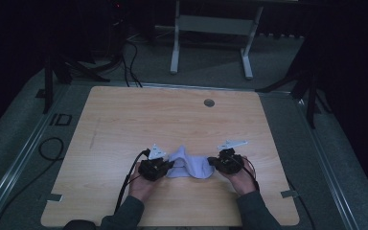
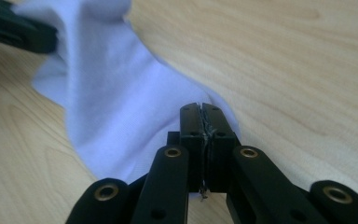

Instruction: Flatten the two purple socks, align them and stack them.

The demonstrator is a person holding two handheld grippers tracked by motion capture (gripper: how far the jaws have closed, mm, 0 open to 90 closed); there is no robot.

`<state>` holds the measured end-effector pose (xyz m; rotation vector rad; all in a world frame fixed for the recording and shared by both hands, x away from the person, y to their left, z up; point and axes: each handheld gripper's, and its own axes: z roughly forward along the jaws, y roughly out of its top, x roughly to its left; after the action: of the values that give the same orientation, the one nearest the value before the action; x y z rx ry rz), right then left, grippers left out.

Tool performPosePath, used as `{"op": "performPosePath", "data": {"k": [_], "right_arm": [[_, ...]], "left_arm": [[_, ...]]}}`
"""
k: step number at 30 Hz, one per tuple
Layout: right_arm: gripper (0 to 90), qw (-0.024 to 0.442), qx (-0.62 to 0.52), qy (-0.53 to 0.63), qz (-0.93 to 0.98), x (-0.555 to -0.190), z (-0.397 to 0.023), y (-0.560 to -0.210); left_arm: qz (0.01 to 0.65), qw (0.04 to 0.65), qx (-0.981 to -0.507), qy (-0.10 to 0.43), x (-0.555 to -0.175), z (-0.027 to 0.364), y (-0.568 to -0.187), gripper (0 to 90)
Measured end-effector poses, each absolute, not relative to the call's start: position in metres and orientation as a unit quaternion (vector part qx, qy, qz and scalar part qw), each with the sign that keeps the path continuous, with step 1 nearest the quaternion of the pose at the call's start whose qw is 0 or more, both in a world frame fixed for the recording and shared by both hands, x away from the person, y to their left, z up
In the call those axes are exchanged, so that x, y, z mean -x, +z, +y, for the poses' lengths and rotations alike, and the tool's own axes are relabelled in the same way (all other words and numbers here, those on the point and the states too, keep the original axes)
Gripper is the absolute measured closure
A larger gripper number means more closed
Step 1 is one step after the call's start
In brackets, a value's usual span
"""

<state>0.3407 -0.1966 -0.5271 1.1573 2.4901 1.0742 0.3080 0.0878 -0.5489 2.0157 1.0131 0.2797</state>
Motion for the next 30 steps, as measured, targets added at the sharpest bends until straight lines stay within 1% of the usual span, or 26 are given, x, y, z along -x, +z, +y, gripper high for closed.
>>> {"op": "performPosePath", "data": {"k": [3,6,13,25,30], "right_arm": [[88.1,0.107,-0.393,0.361,0.839,-0.342,-0.198,-0.524],[88.0,0.117,-0.4,0.341,0.843,-0.345,-0.198,-0.53],[88.0,0.119,-0.404,0.316,0.85,-0.349,-0.193,-0.546],[87.9,0.126,-0.402,0.312,0.852,-0.348,-0.189,-0.548],[87.7,0.126,-0.402,0.313,0.851,-0.348,-0.19,-0.549]], "left_arm": [[0.405,0.42,-0.805,0.109,-0.308,0.088,-0.549,88.1],[0.404,0.421,-0.806,0.1,-0.307,0.089,-0.549,88.0],[0.409,0.423,-0.804,0.088,-0.303,0.097,-0.546,87.9],[0.421,0.405,-0.809,0.065,-0.299,0.108,-0.548,87.7],[0.431,0.405,-0.804,0.056,-0.296,0.112,-0.547,85.5]]}}
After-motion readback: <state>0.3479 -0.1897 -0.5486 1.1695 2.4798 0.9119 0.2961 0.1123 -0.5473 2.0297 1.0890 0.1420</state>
